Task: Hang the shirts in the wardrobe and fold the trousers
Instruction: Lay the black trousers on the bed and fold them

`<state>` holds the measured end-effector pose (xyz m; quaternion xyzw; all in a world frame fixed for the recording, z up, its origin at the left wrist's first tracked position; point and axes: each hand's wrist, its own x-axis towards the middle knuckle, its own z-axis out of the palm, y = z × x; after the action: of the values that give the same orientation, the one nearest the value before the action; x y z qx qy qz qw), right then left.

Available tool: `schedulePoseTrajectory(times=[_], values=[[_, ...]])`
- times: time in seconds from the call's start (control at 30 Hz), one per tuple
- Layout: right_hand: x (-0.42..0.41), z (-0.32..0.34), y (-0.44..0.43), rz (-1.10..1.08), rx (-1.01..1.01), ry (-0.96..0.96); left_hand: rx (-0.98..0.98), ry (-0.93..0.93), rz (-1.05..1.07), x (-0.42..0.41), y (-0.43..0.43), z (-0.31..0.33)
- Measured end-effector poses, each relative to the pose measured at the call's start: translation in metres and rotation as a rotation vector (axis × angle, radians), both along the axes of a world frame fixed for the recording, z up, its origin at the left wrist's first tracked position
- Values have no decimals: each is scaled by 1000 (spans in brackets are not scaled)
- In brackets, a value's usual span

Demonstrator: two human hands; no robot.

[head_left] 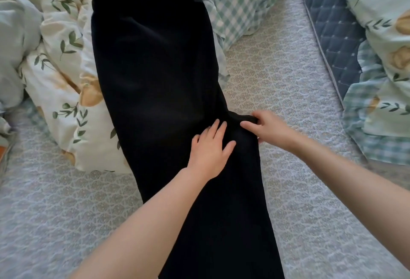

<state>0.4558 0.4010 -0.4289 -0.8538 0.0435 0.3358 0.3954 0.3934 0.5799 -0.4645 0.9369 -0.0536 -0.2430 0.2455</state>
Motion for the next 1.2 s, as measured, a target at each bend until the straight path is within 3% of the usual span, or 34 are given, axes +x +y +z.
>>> schedulePoseTrajectory(times=[0.1, 0.17, 0.3, 0.43, 0.57, 0.7, 1.0, 1.13, 1.2], values=[[-23, 13, 27, -72, -10, -183, -597, 197, 407, 1, 3, 28], [-38, 16, 46, -61, 36, -235, -788, 265, 665, -2, 9, 40], [-60, 2, 71, 258, 15, -197, -865, 490, 997, -17, 29, 31], [-70, -15, 63, 586, -56, -181, -675, 300, 986, -32, 39, 9], [-92, -28, 35, 769, -157, -329, -467, 145, 913, -30, 37, -5], [-135, -36, 8, 990, -230, -435, -215, -56, 672, -36, 31, -6], [-213, -38, -24, 983, -141, -504, 64, -197, 440, -40, 25, -12], [-243, -44, -33, 946, -154, -578, 407, -549, 39, -65, 14, -21], [-254, -49, -33, 878, -133, -552, 372, -642, -240, -95, 1, -23]])
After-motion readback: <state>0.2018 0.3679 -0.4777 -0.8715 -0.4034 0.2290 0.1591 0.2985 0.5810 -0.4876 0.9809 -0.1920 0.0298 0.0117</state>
